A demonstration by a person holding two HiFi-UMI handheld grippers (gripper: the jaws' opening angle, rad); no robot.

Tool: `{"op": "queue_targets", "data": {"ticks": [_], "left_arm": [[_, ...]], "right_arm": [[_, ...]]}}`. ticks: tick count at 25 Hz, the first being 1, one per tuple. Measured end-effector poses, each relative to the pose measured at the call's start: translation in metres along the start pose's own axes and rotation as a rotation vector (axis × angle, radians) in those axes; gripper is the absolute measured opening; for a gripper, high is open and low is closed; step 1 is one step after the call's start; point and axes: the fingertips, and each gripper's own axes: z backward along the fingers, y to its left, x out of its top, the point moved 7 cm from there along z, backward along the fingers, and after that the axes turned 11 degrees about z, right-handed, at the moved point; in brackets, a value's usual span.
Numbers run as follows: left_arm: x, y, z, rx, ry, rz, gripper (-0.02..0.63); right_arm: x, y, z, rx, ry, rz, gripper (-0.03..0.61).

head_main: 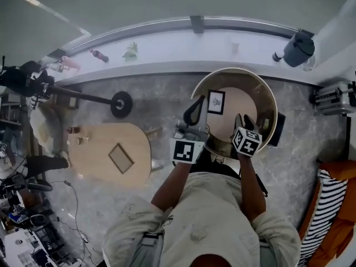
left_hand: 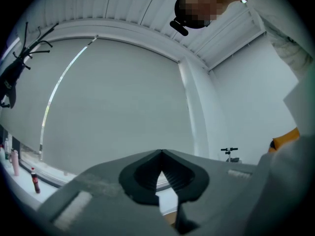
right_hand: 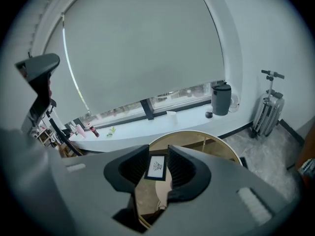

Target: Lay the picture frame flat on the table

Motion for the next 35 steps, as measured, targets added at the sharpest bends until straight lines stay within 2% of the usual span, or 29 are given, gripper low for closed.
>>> {"op": "queue_targets", "data": {"ticks": [3,7,17,26,30,35], "left_arm": [[0.004,-0.010,0.015,0.003,-0.005,-0.002,0.003],[0.011,-0.020,0.033,0.003,-0.022,-0.013,0.003],[0.033,-0.034,0.050,0.016,-0.062,-0.064,0.003],[0.056,-0.034,0.065,0.035,-0.094,-0.061,0.003],[0.068,-0.032,0.070,0.051,-0.124,-0.060,0.003],[0.082,-0.033,0.077,0.057,-0.162,-0.068,0.003]], "right_arm": [[0.007,0.000,0.024,0.008,-0.045,0.013,0.121],[0.024,0.001,0.053,0.004,-0.121,0.098,0.120],[0.082,0.003,0.113,-0.017,-0.342,0.229,0.120],[0.127,0.018,0.180,-0.069,-0.599,0.270,0.118],[0.138,0.025,0.200,-0.072,-0.671,0.310,0.118],[0.142,0.030,0.213,-0.059,-0.748,0.301,0.101]]}}
